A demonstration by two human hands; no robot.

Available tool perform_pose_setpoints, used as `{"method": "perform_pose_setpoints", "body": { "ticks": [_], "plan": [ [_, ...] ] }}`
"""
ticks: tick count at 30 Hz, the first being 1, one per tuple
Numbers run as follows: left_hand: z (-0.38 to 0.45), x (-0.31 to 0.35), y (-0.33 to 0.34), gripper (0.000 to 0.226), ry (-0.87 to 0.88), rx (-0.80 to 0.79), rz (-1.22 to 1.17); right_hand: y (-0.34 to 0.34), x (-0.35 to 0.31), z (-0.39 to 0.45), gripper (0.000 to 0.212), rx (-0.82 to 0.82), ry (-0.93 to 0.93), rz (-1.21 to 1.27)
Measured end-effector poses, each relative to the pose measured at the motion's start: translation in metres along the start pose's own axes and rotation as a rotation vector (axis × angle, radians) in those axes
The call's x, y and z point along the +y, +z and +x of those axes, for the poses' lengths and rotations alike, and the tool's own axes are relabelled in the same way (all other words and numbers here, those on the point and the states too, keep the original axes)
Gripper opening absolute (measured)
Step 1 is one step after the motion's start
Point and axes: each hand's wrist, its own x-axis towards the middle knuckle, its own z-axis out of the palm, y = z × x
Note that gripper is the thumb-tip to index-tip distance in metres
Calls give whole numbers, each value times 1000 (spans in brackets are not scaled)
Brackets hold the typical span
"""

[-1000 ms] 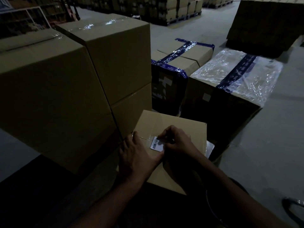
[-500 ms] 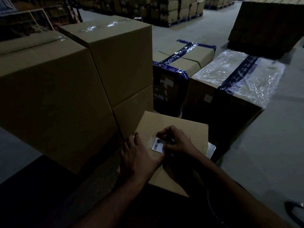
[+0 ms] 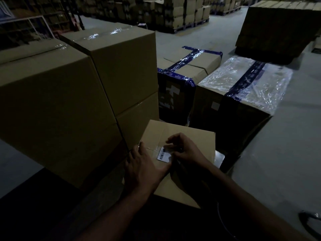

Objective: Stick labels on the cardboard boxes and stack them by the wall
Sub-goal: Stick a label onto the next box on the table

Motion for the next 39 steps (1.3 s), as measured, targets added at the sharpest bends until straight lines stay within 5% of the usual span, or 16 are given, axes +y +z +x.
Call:
{"method": "perform_pose_setpoints", "body": {
  "ticks": [4,11,17,25,32,39],
  "plan": [
    [1,-1,0,133,-23,-32,-41,5,5,-12,38,105,-6,-70],
    [7,0,5,90,-86,15,-173,24,21,-83,9,459,-126,-639],
    [16,-7,1,81,-139,-59,-214,12,23,-69,14,328,-202,-591],
    [-28,-23,-6,117,-225,-94,-403,-38,31,-42,33,15,-283,-573],
    [-13,-10,-8,120,-77,20,-387,-12,27,-62,33,132,-243,-575],
    [4,0,6,117,10,-40,-339,-2,35,-64,23,307,-199,-529]
  ]
}}
